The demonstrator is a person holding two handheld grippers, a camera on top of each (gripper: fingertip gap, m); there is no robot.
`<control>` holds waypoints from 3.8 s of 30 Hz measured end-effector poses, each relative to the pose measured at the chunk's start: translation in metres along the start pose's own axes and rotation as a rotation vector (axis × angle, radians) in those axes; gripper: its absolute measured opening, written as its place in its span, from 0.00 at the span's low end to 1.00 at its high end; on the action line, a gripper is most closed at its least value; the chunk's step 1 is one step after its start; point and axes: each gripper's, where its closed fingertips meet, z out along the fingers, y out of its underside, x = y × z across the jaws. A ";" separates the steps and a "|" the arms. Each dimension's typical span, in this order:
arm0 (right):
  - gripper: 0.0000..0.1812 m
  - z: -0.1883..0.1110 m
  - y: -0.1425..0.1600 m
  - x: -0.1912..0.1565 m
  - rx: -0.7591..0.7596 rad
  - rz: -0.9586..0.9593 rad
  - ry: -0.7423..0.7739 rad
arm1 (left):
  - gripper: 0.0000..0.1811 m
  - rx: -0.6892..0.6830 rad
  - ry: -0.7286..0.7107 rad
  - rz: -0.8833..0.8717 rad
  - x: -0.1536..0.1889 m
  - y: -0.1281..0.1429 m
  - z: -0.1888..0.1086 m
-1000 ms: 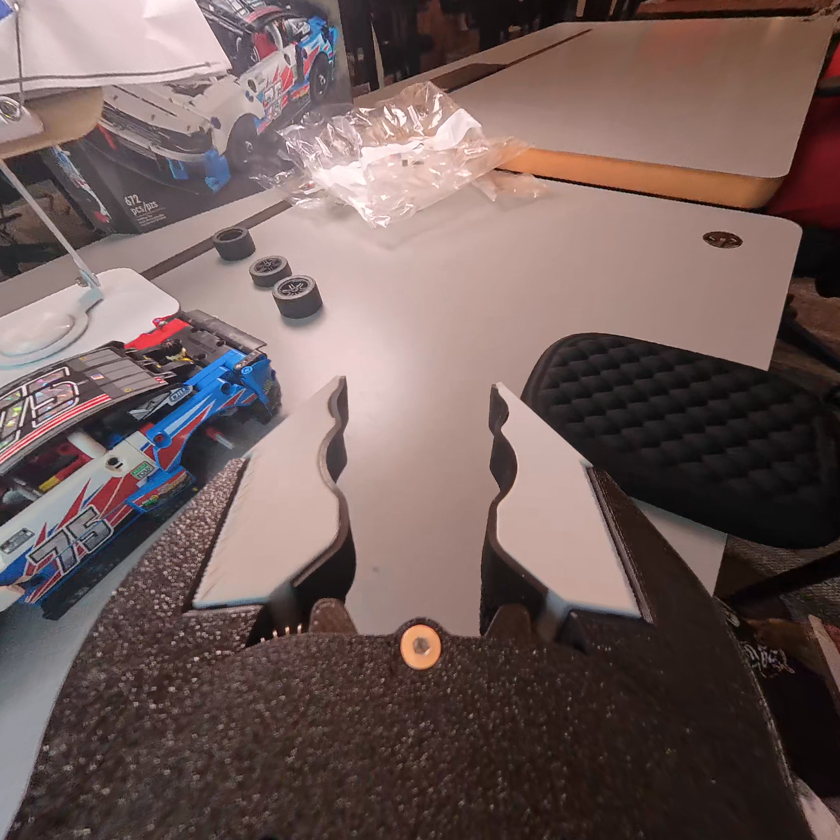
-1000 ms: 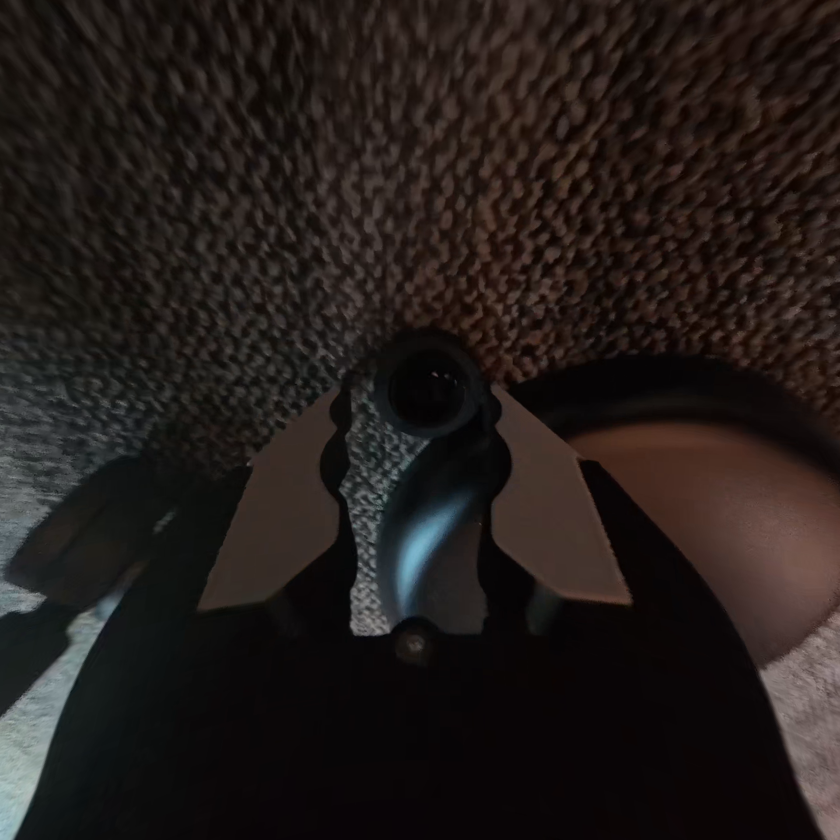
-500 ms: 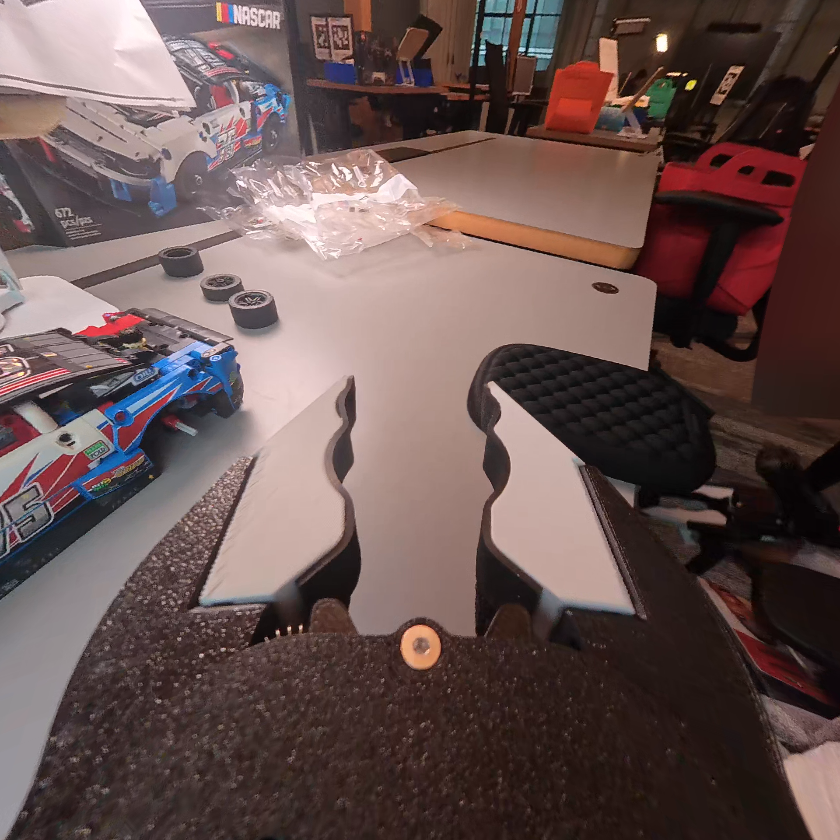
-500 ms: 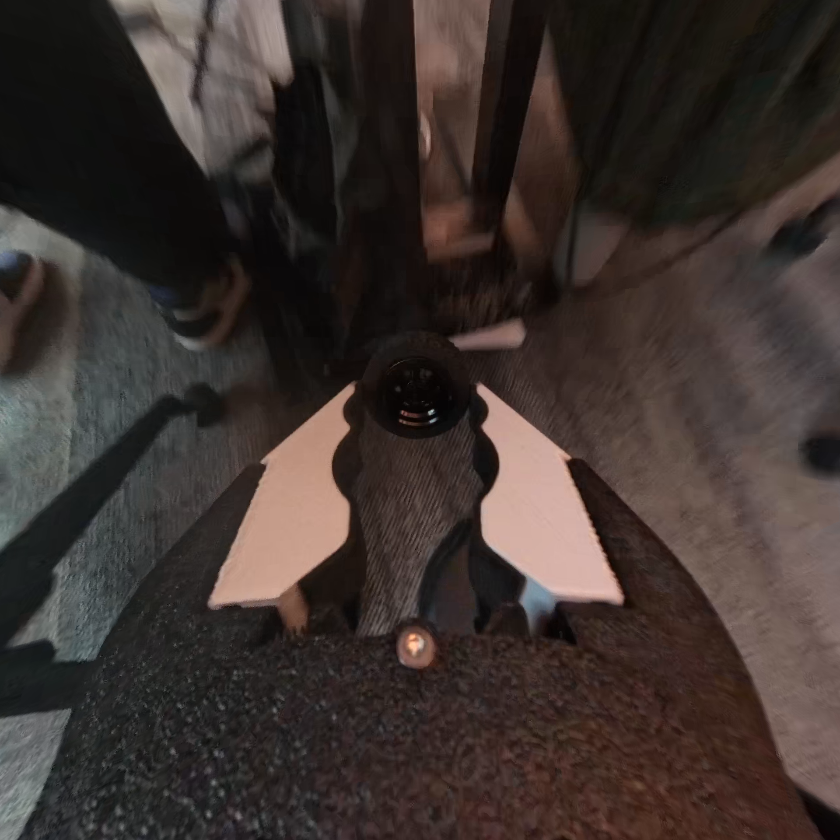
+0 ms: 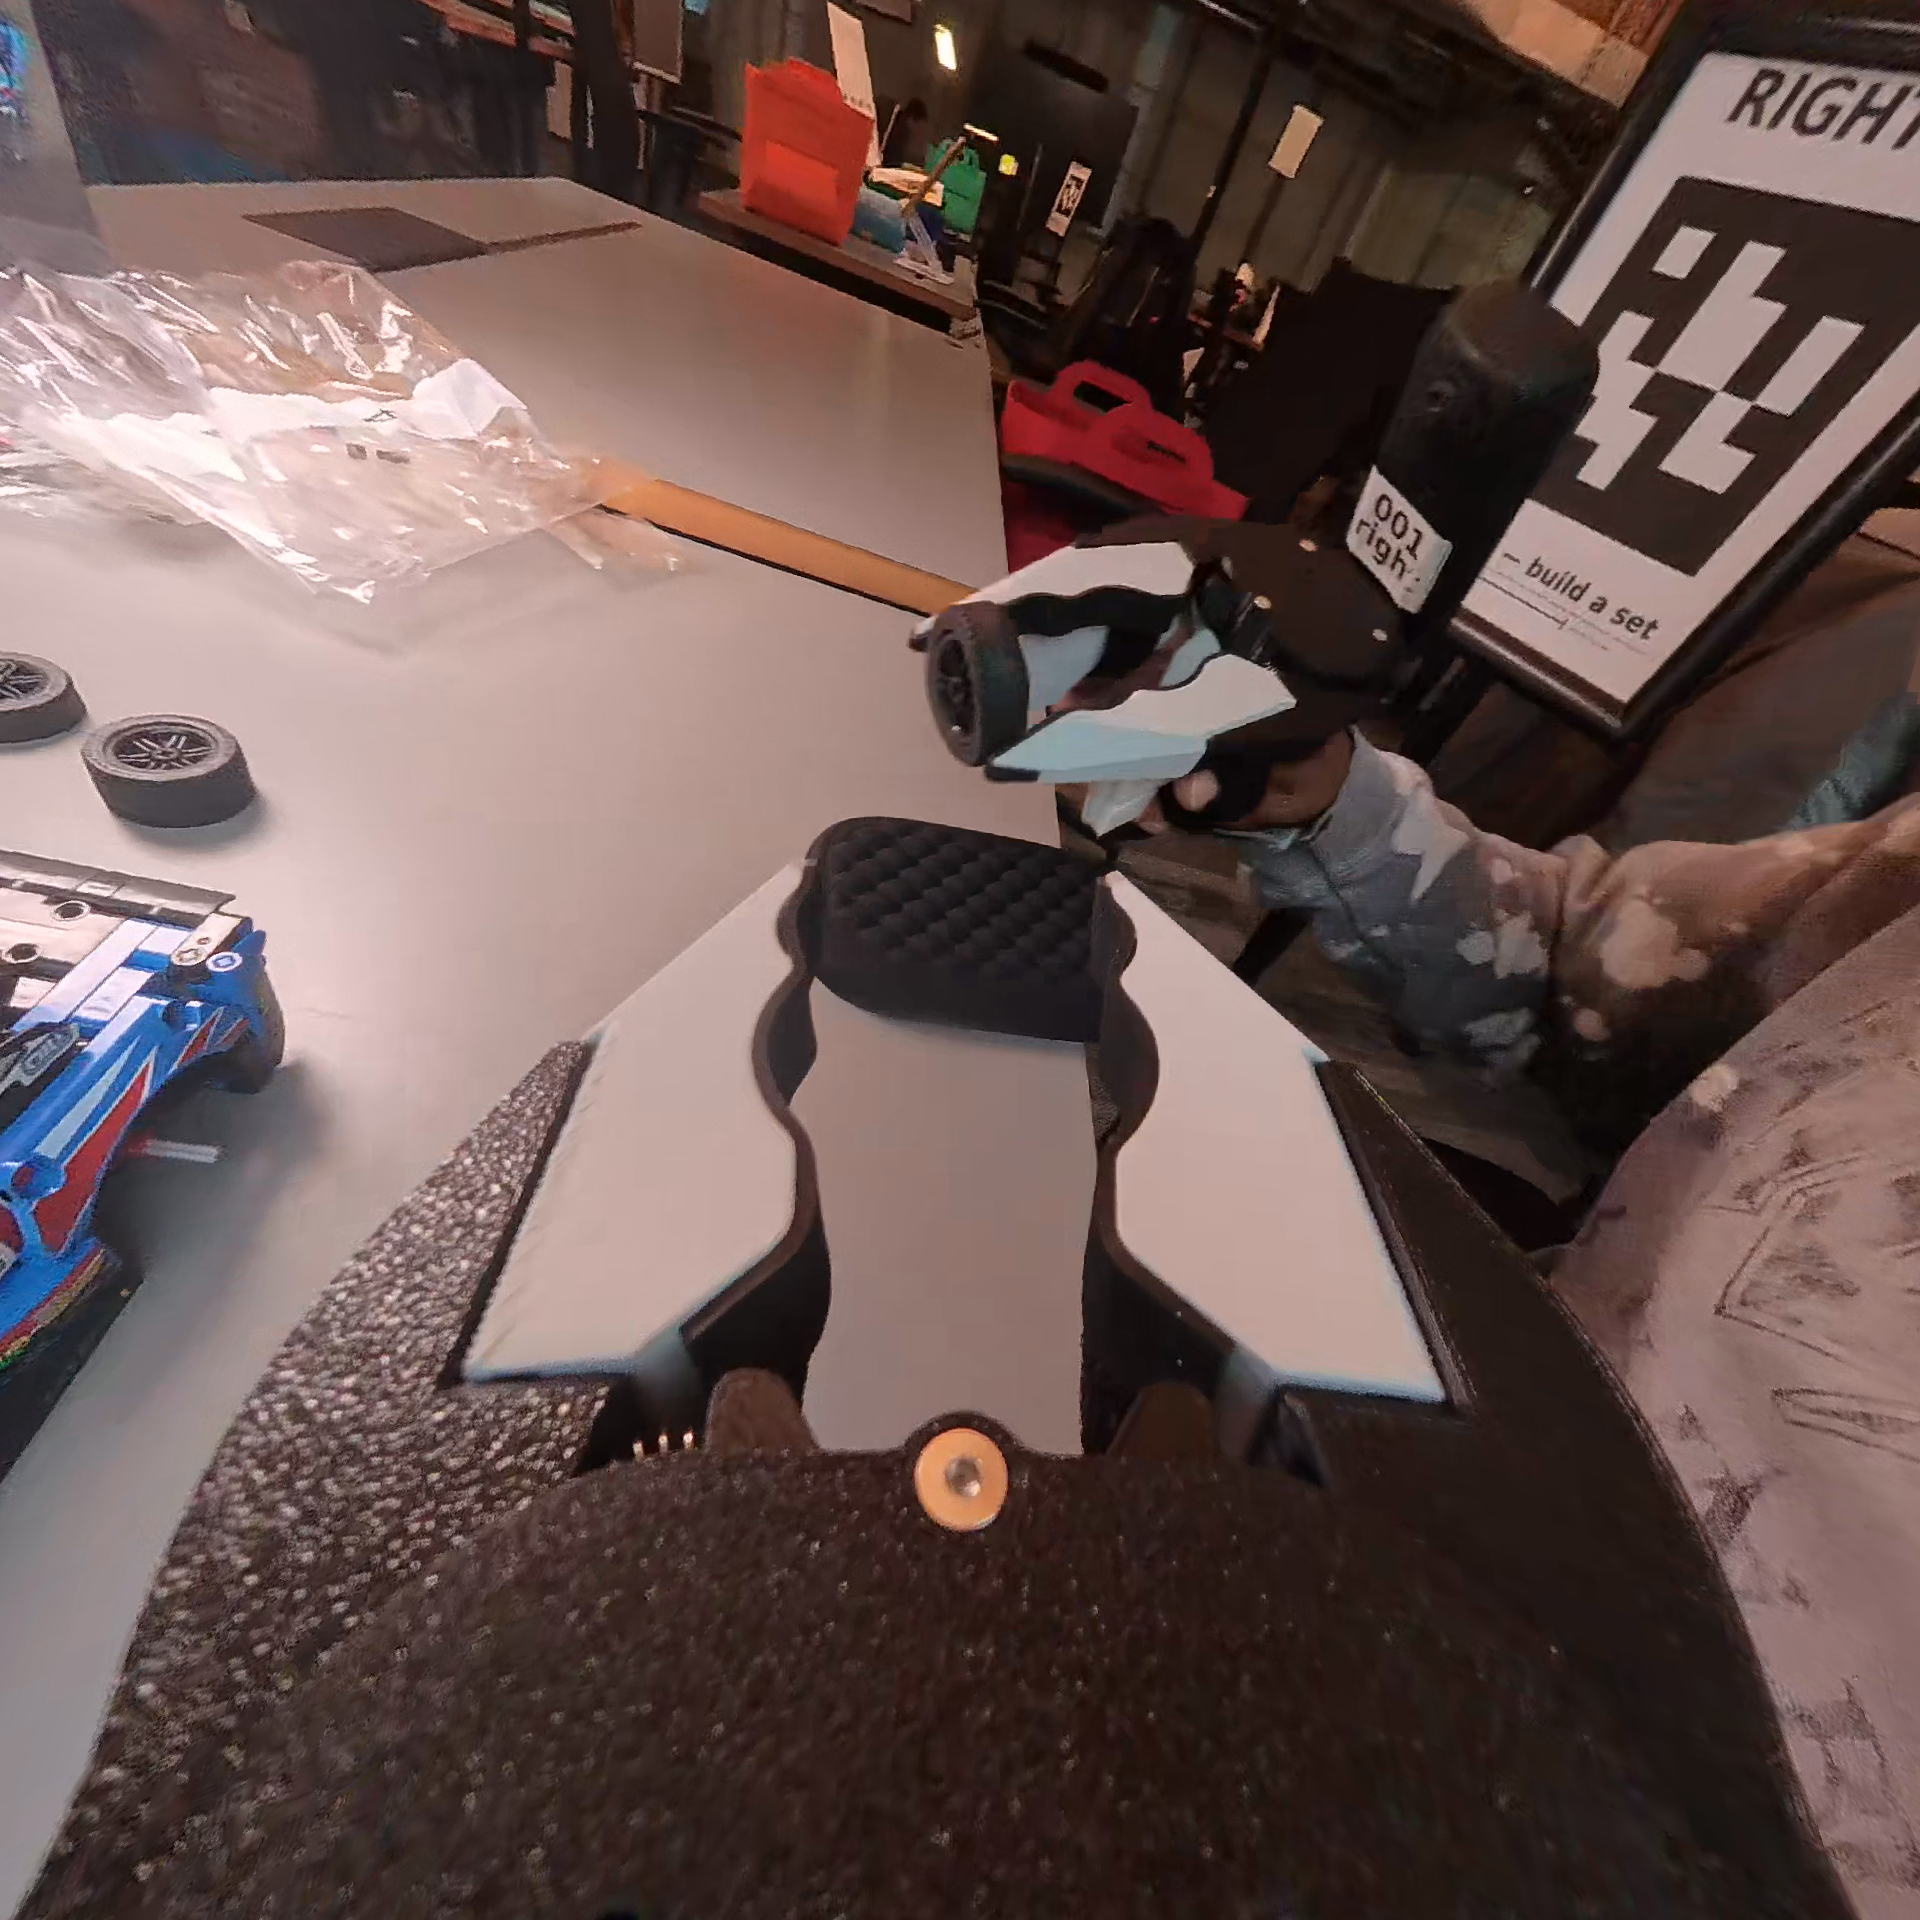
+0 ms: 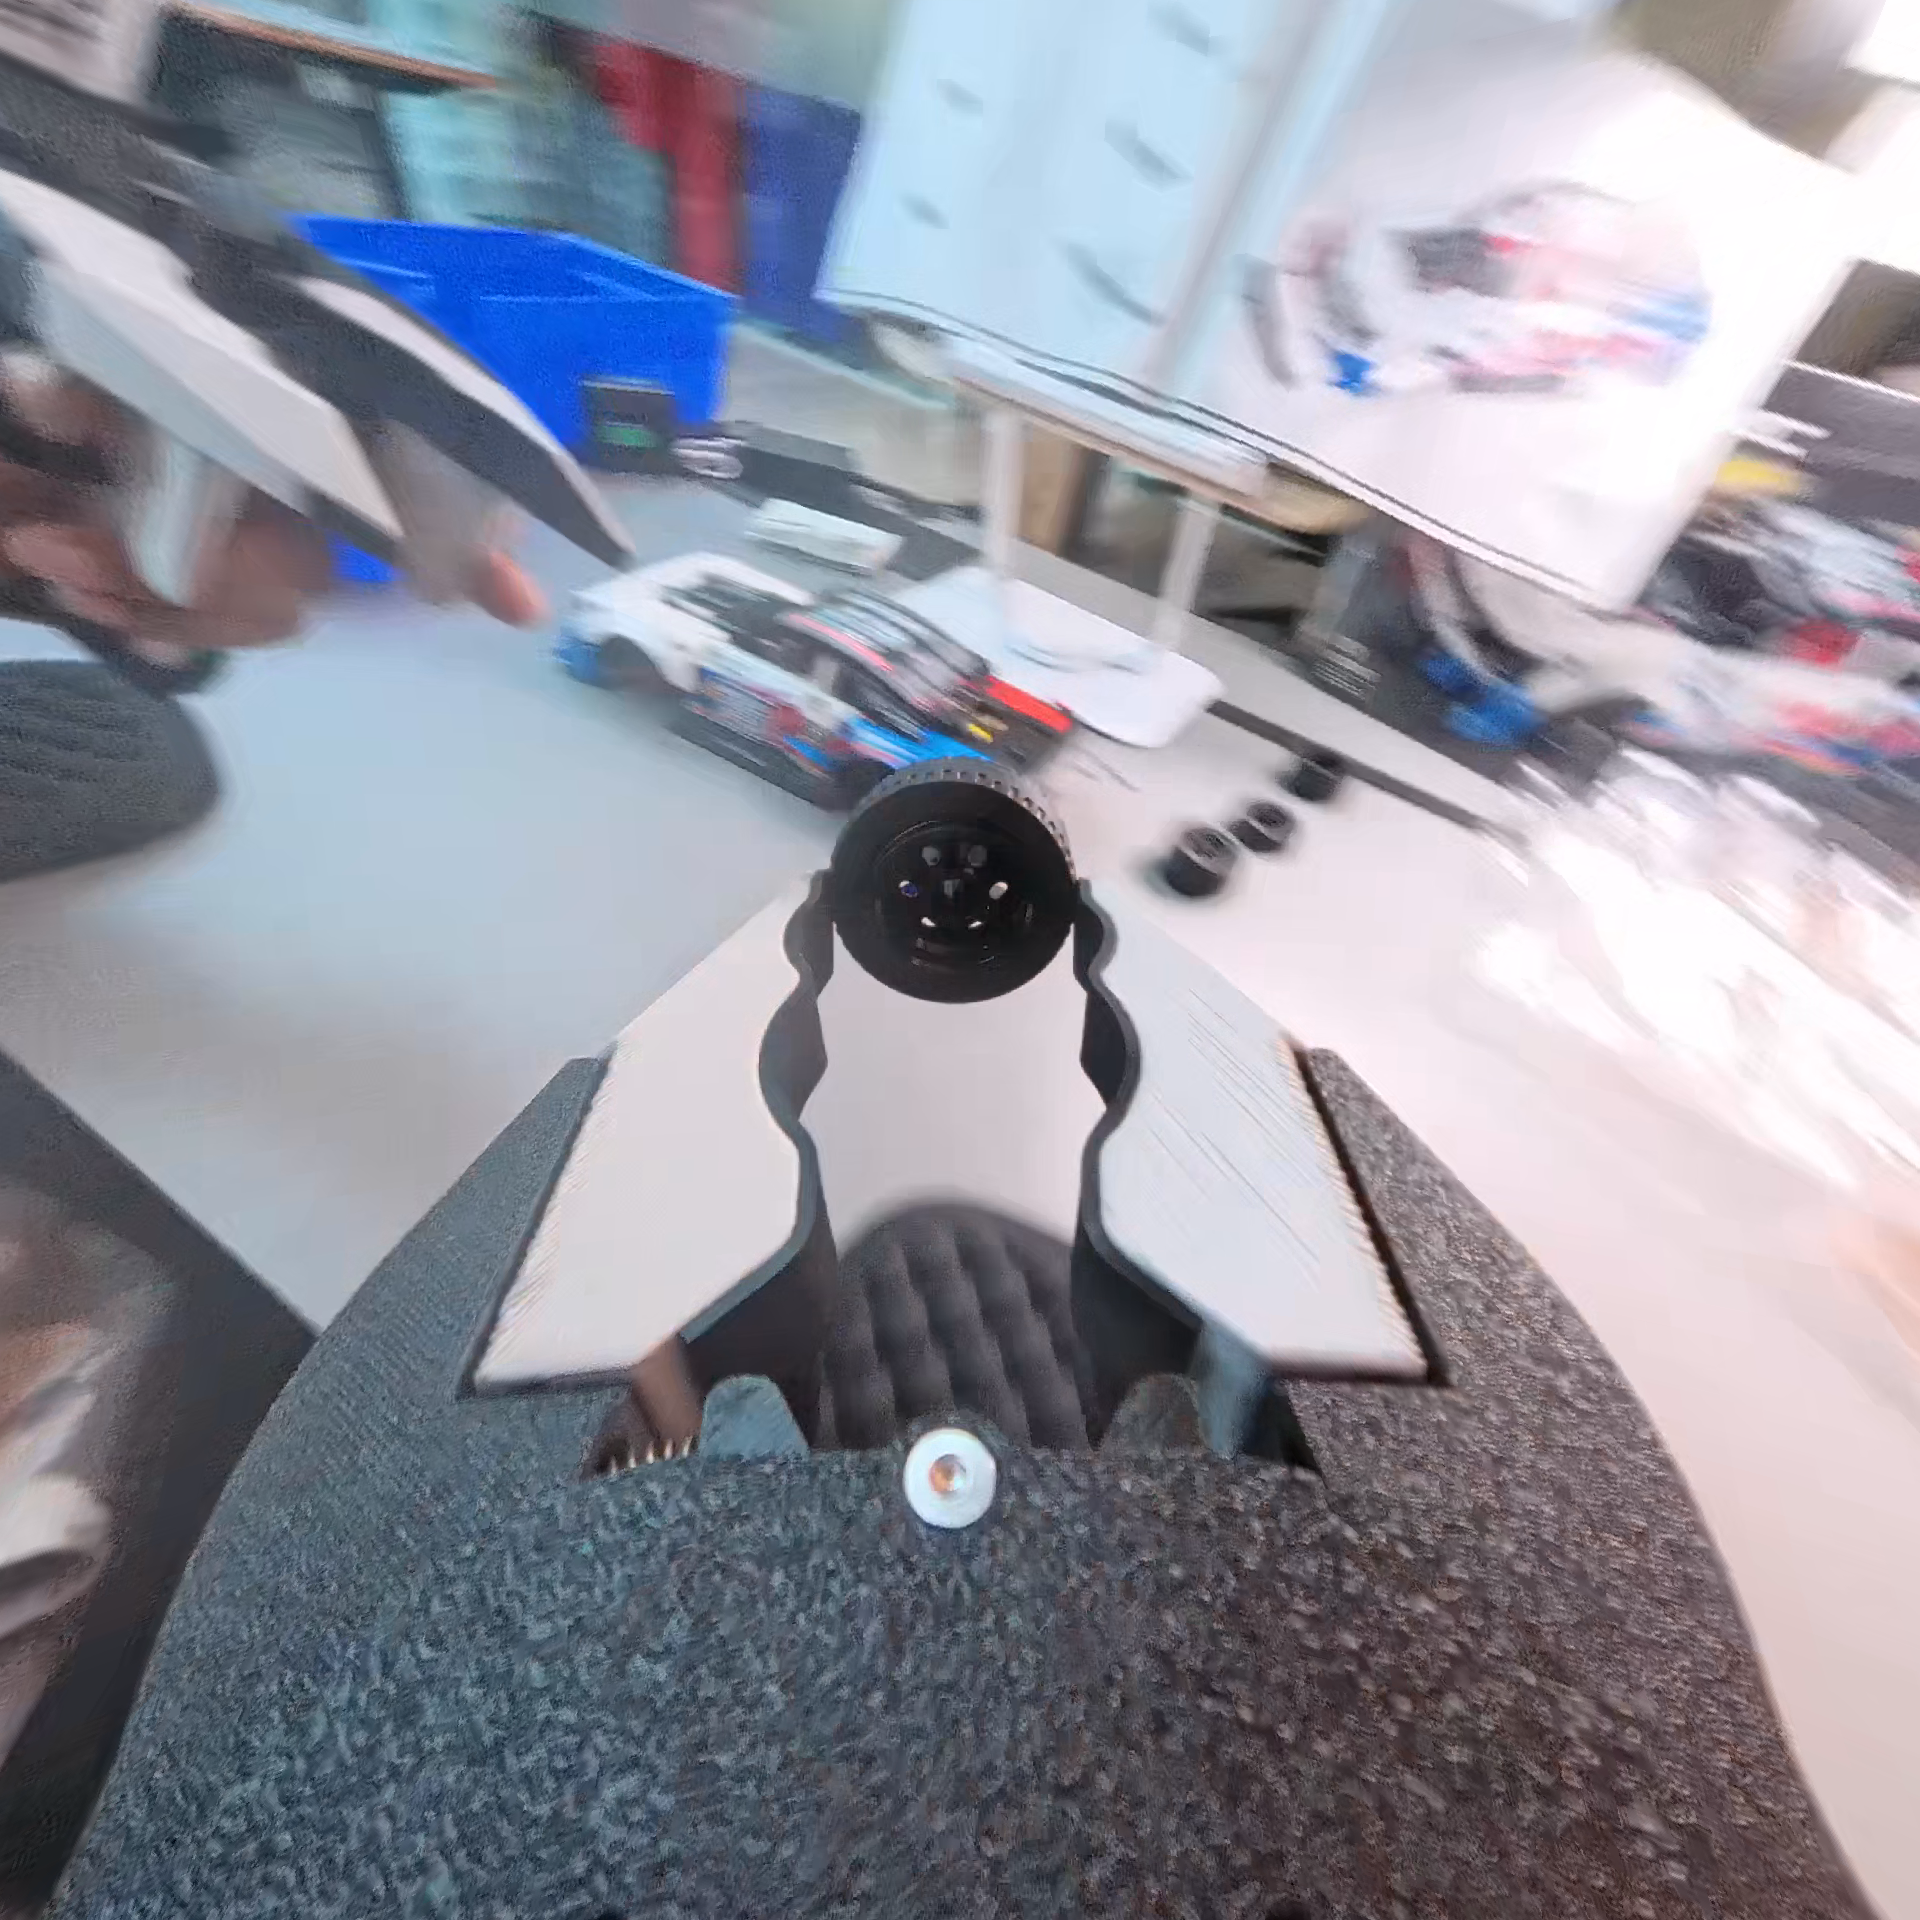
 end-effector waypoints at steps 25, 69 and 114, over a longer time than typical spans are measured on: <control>0.25 0.178 -0.063 -0.099 0.172 -0.351 -0.514 | 0.06 0.285 -0.068 -0.217 -0.095 -0.010 -0.075; 0.00 0.187 -0.025 -0.098 0.134 0.030 -0.714 | 0.05 0.279 -0.090 -0.465 -0.132 0.023 -0.061; 0.00 0.210 -0.012 -0.093 0.039 -0.172 -0.378 | 0.06 0.367 -0.209 -0.593 -0.150 0.031 -0.062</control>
